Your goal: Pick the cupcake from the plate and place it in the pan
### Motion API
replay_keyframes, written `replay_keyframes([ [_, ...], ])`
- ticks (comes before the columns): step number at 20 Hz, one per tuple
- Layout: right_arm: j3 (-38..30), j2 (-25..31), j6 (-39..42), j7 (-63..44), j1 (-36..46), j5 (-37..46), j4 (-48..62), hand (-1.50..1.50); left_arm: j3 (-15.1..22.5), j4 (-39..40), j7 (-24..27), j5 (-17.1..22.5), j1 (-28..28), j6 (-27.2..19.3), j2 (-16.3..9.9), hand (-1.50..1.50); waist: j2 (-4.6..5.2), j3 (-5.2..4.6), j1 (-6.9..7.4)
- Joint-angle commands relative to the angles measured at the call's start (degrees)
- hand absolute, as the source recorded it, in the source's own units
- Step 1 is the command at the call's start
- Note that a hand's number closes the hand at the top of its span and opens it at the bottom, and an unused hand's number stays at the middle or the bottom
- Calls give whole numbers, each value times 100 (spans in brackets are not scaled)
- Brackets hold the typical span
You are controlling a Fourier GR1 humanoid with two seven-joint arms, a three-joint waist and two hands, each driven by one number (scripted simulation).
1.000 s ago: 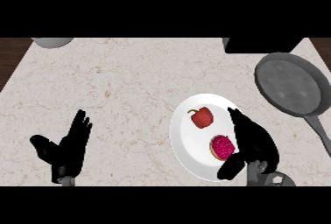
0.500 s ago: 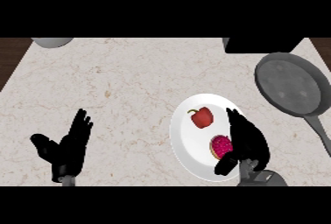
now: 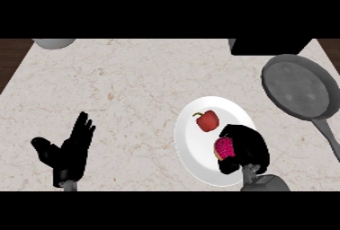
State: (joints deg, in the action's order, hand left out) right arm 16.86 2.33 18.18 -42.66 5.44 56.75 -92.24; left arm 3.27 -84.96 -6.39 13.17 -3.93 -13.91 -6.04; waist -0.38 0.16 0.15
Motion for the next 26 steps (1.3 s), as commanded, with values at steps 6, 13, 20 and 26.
replay_keyframes([
  [6,68,118,-466,508,29,328,429,150,-97,131,-278,16,-28,128,1,0,36,-16,-6],
  [13,633,9,204,1035,713,279,624,150,-179,359,-235,15,249,51,132,0,49,-18,17],
  [20,901,393,-452,1459,553,893,-99,150,-142,360,174,-88,-189,221,142,0,29,-19,-33],
  [26,600,487,-1041,877,994,1601,-1345,150,-120,162,40,-59,-292,234,118,0,-2,-20,-93],
])
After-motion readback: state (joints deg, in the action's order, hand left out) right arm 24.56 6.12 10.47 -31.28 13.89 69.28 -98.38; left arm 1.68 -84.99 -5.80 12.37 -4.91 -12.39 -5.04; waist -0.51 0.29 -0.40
